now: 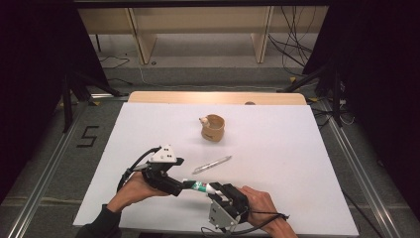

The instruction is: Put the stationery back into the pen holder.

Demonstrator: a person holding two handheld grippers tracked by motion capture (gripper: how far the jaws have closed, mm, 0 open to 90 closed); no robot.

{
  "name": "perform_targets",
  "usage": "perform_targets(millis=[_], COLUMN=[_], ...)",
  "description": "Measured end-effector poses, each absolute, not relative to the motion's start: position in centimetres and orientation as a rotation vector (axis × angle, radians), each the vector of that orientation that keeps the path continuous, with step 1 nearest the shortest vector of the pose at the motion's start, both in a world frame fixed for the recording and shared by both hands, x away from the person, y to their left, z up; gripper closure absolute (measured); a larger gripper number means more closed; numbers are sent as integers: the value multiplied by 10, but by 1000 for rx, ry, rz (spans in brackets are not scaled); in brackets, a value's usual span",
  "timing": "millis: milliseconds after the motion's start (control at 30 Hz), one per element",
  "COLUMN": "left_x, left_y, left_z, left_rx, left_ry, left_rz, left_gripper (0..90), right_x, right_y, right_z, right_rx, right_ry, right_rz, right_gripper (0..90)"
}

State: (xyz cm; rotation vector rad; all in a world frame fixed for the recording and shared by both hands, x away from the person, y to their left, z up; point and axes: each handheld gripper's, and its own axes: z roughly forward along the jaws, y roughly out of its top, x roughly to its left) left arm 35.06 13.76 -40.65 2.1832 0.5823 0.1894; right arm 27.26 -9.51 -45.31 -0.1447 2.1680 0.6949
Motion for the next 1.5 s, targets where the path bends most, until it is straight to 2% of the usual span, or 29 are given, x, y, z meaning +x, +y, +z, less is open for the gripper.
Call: perform_targets(millis=[533,833,1500], left_x=[348,347,358], left_y=[106,93,74], left_z=[-409,-415,-420], left_rx=[2381,2491,2641], left_ry=[399,306,152], left_rz=[89,61,-45], left_gripper=[190,214,411], right_x=[261,259,254], right_y=[-91,-90,-87], right_z=[-476,-480,-486], right_rx=[-439,-493,-566], right_ry=[1956,1938,1896], right_rz=[520,488,442], right_gripper=[659,659,659])
